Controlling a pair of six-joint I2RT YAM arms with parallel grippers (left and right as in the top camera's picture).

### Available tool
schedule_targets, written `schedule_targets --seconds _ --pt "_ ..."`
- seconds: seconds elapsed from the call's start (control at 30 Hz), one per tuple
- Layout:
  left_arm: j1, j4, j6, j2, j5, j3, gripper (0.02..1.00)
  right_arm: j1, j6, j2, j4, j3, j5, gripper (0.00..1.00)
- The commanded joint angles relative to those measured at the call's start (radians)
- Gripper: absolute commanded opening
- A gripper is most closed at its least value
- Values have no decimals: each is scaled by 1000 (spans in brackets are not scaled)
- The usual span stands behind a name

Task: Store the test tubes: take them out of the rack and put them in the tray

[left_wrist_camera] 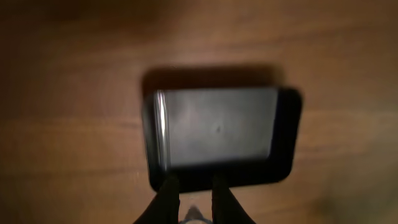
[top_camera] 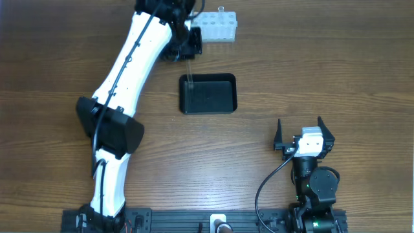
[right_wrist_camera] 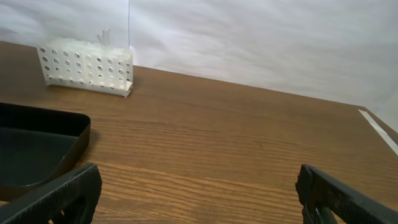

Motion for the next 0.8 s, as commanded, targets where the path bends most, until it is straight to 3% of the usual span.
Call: schedule_targets --seconds 0.03,0.8 --pt "-28 -37 -17 124 69 6 40 -5 -5 -2 -4 -5 -2 991" --pt "-30 -6 -17 309 69 6 40 -5 -5 -2 -4 -5 -2 993"
